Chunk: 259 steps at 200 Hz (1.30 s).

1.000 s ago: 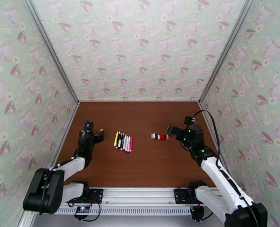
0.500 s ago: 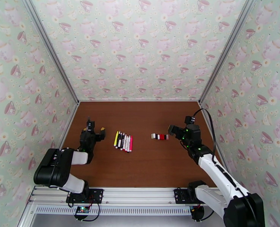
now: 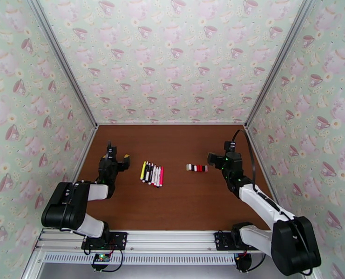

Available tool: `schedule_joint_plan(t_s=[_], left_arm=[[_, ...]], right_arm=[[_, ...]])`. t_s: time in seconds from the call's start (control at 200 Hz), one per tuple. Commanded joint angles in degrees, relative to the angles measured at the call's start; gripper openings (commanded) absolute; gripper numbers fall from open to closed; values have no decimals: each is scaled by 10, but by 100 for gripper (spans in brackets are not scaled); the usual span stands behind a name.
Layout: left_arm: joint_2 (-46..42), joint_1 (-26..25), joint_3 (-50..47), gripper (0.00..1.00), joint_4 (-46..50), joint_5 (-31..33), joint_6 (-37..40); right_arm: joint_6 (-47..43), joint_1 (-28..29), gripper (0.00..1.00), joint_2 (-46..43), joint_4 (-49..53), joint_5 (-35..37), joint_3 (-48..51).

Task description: Open the pen caps

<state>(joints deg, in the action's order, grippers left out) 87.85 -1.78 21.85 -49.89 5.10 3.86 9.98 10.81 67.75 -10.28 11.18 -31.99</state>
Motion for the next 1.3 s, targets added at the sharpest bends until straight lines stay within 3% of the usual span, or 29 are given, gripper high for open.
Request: schedule_joint_plan(t_s=[0.0,0.28,0.416,0.641,0.826,1.292], left_arm=[[1,3,2,100,2,-7,-4],[1,2,2,100,2,-6,-4],[1,2,3,100,2,-6,-4],[2,2,2,100,2,-6,-4],[2,2,3,100,2,-7,-4],[1,2,3,100,2,-6,-4]], right_arm=[[-33,-14,100,19,-86,21,18],[-67,-42,100,80,-227,26,61],[-96,-45,100,128,-344,25,90],[-101,-50,100,213,-459,-7,114],[-82,-79,100,209,-407,-53,92],[-83,-79,100,210,-408,-53,92]])
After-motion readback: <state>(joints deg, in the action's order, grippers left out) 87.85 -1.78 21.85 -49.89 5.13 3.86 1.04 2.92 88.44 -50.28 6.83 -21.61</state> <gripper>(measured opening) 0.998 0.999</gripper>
